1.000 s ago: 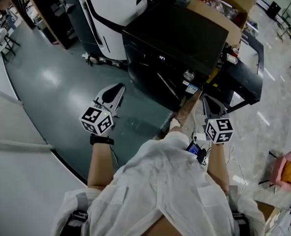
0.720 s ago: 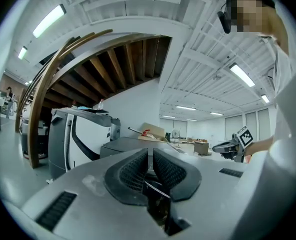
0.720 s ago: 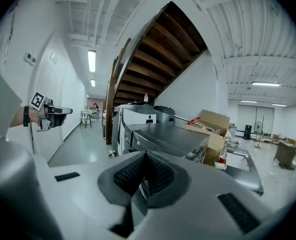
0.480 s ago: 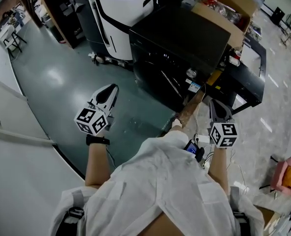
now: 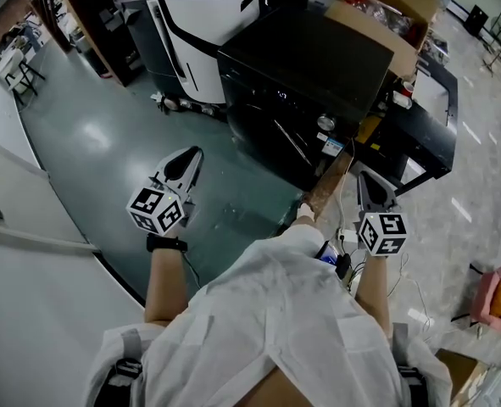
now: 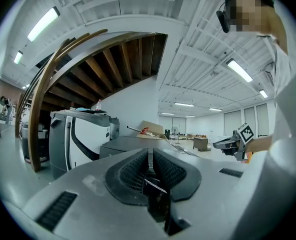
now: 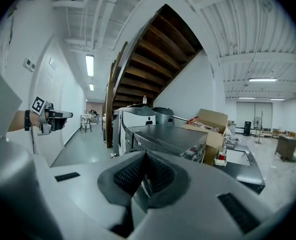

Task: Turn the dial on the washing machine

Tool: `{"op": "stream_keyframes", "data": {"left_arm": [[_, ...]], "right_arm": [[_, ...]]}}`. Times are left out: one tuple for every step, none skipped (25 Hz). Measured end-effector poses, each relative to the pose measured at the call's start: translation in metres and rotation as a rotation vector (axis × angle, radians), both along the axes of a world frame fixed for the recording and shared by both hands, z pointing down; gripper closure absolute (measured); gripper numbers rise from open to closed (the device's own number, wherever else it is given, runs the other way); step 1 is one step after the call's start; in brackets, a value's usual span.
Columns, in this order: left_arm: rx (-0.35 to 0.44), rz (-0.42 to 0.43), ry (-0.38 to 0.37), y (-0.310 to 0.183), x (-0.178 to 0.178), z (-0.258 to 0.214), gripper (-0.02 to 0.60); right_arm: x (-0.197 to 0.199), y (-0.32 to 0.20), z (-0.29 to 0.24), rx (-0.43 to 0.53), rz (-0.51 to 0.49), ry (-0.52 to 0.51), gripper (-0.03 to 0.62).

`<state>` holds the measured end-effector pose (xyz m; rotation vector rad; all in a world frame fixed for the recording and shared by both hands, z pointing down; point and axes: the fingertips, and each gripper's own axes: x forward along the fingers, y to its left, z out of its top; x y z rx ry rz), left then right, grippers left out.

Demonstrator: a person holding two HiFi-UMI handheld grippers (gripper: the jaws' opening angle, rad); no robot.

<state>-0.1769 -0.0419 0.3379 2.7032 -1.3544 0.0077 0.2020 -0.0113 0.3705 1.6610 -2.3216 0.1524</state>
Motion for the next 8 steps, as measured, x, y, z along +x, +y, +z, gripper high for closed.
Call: {"op": "stream_keyframes", "data": {"left_arm": [[-0.001, 0.005, -0.003, -0.0002, 0.0011, 0.0002, 0.552], [-0.003, 0.01, -0.005, -0.0002, 0.0019, 0.0006, 0.552], [-0.005, 0.014, -0.006, -0.0001, 0.0023, 0.0012, 0.552], [-0.008, 0.016, -0.006, 0.0001, 0.0026, 0.0019, 0.552], [-0.01, 0.018, -0.006, 0.0004, 0.0028, 0.0027, 0.552], [-0.012, 0.02, -0.006, 0.0007, 0.0031, 0.0036, 0.552], [-0.013, 0.022, -0.007, 0.001, 0.0034, 0.0044, 0.552], [-0.015, 0.024, -0.008, 0.0013, 0.0039, 0.0051, 0.552]], "right_arm": [[0.0004, 0.0002, 0.0001, 0.0, 0.003, -0.002, 0.594], [0.0006, 0.0003, 0.0001, 0.0, 0.005, -0.004, 0.594], [0.0006, 0.0004, 0.0002, 0.0, 0.006, -0.005, 0.594], [0.0005, 0.0006, 0.0006, 0.0, 0.007, -0.006, 0.594], [0.0003, 0.0008, 0.0013, -0.001, 0.007, -0.006, 0.594], [0.0, 0.0012, 0.0021, -0.002, 0.007, -0.006, 0.594], [-0.0003, 0.0016, 0.003, -0.004, 0.006, -0.006, 0.594], [-0.0006, 0.002, 0.0039, -0.006, 0.005, -0.006, 0.594]]}}
